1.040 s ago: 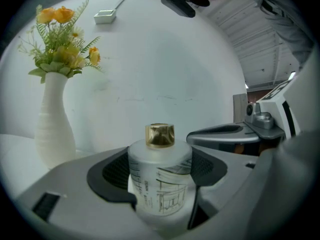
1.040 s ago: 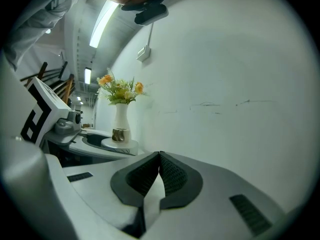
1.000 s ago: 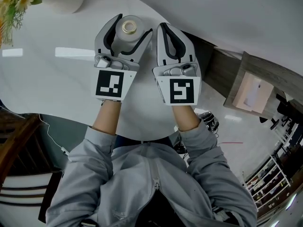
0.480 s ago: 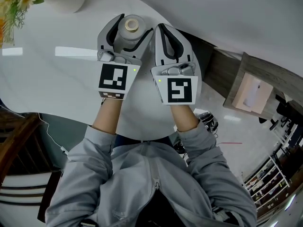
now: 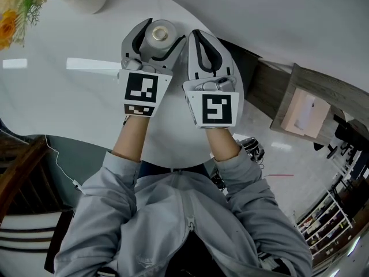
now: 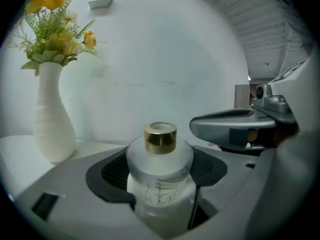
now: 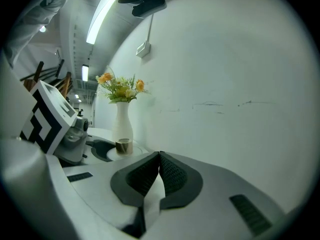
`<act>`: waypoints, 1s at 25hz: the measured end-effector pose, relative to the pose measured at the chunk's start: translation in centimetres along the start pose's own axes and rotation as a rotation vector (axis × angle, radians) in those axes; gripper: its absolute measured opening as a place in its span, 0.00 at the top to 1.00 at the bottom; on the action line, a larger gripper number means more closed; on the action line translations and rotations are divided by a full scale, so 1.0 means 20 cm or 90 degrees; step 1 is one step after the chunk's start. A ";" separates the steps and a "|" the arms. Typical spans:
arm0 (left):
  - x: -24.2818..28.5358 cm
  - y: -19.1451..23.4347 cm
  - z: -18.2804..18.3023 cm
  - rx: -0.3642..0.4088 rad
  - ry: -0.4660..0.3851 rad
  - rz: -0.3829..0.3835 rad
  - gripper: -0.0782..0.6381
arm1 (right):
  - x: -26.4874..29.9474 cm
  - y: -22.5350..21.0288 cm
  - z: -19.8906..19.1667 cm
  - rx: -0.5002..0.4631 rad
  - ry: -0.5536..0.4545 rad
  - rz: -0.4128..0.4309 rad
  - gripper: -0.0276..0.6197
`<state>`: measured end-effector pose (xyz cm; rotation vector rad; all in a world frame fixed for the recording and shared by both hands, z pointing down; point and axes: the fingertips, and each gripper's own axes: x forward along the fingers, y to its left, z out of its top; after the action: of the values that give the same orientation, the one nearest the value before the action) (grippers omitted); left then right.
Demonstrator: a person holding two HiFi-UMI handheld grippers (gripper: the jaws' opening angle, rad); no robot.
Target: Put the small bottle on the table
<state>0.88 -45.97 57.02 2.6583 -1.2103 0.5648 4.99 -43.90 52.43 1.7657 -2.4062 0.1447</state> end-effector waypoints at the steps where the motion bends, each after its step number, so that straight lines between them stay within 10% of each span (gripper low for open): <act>1: 0.00 0.00 -0.01 -0.005 0.002 -0.004 0.42 | -0.01 0.00 0.00 -0.006 0.003 -0.001 0.91; 18: -0.41 0.02 0.27 -0.020 -0.069 0.045 0.41 | -0.26 0.09 0.31 -0.028 -0.002 -0.013 0.91; 25: -0.61 0.01 0.46 -0.007 -0.108 0.084 0.79 | -0.35 0.13 0.50 -0.034 -0.027 -0.014 0.91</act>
<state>-4.11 -40.38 43.76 2.6769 -1.4387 0.3551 3.85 -38.23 41.41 1.7892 -2.3955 0.0399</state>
